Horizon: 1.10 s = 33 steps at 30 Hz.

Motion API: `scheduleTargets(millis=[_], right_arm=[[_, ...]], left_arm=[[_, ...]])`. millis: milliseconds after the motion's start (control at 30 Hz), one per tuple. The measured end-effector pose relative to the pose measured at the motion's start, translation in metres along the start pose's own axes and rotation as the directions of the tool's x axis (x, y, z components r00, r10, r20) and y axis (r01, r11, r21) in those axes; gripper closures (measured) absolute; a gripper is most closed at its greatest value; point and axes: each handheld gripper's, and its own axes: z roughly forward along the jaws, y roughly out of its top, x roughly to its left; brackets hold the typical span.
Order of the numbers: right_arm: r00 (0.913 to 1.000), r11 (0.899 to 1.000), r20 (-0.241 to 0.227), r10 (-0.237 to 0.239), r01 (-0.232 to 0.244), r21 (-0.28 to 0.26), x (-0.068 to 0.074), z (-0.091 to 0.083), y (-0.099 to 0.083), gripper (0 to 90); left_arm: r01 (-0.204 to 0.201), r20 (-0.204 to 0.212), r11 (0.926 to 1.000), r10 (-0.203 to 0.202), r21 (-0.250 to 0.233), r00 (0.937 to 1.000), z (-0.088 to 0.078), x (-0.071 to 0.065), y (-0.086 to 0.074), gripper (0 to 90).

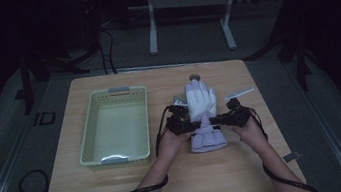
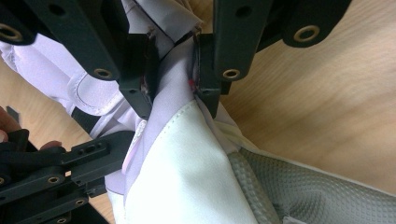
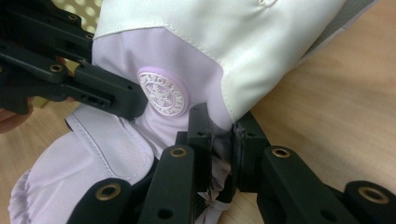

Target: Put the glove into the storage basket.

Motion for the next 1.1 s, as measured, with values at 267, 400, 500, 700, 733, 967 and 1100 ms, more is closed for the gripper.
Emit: scheduleTargets(millis=[267, 400, 500, 700, 733, 967, 1100], right_arm=[[0.9996, 0.999, 0.002, -0.028, 0.028, -0.042, 0.02, -0.017, 0.013, 80.2], [0.9995, 0.998, -0.004, -0.031, 0.03, -0.049, 0.025, -0.02, 0.018, 80.2], [0.9993, 0.998, -0.005, -0.037, 0.036, -0.057, 0.031, -0.024, 0.023, 80.2], [0.9987, 0.995, -0.011, -0.05, 0.049, -0.082, 0.044, -0.029, 0.033, 80.2], [0.9984, 0.995, -0.012, -0.055, 0.054, -0.082, 0.046, -0.029, 0.035, 80.2], [0.9972, 0.993, -0.009, -0.075, 0.074, -0.089, 0.067, -0.024, 0.051, 80.3], [0.9962, 0.992, -0.007, -0.086, 0.085, -0.092, 0.078, -0.018, 0.06, 80.3]], left_arm=[[-0.046, -0.012, 0.999, 0.045, -0.003, 0.9989, -0.029, -0.008, 0.011, 73.5], [-0.054, -0.017, 0.9986, 0.054, -0.002, 0.9984, -0.037, -0.01, 0.015, 73.5], [-0.063, -0.023, 0.998, 0.063, 0.001, 0.9977, -0.045, -0.012, 0.019, 73.5], [-0.083, -0.039, 0.9966, 0.083, -0.001, 0.9958, -0.064, -0.013, 0.024, 73.5], [-0.085, -0.039, 0.9963, 0.085, 0.004, 0.9956, -0.067, -0.012, 0.024, 73.6], [-0.087, -0.051, 0.9962, 0.087, 0.009, 0.9949, -0.09, -0.003, 0.027, 73.6], [-0.094, -0.076, 0.9954, 0.095, 0.019, 0.9926, -0.106, 0.004, 0.027, 73.7]])
